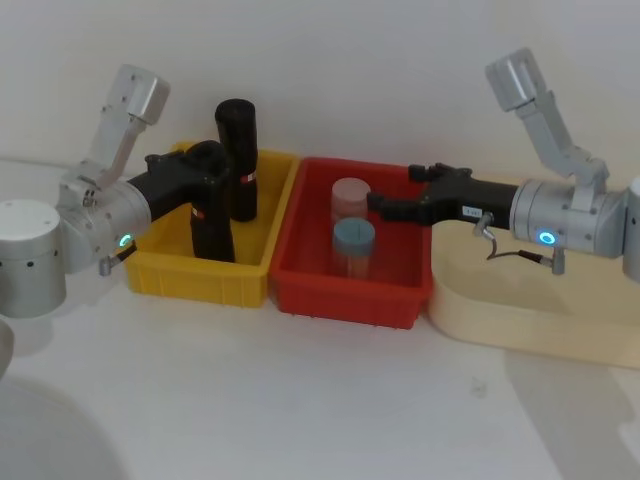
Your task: Pick up the garbage bag with the one hand and transfer it to the other hand.
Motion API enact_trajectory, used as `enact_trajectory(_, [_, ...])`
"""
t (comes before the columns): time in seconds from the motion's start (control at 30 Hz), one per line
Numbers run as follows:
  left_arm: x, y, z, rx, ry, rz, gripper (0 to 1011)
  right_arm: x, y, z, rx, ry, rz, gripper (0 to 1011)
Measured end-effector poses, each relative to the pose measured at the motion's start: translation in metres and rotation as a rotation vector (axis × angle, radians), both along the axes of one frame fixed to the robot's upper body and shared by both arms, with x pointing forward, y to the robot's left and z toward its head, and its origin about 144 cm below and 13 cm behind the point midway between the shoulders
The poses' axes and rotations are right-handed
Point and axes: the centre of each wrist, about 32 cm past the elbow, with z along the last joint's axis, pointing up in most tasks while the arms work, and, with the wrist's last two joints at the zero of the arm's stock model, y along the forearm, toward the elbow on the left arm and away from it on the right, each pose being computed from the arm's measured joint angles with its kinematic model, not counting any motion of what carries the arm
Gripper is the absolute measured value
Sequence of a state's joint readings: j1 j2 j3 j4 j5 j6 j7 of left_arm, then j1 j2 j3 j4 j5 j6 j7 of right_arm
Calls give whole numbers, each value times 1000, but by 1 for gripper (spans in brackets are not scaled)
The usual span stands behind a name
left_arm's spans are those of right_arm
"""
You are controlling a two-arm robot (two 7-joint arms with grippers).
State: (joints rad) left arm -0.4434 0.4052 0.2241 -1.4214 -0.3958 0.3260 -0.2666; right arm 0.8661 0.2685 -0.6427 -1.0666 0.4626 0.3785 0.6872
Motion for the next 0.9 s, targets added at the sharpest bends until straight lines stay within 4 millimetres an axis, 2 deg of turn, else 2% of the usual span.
enact_trajectory(0.17, [0,0,0,0,0,0,363,3,1,-7,-11,16,0,1001])
enact_trajectory(0.9, [0,0,0,0,0,0,363,18,14,-32,-68,52,25,1001])
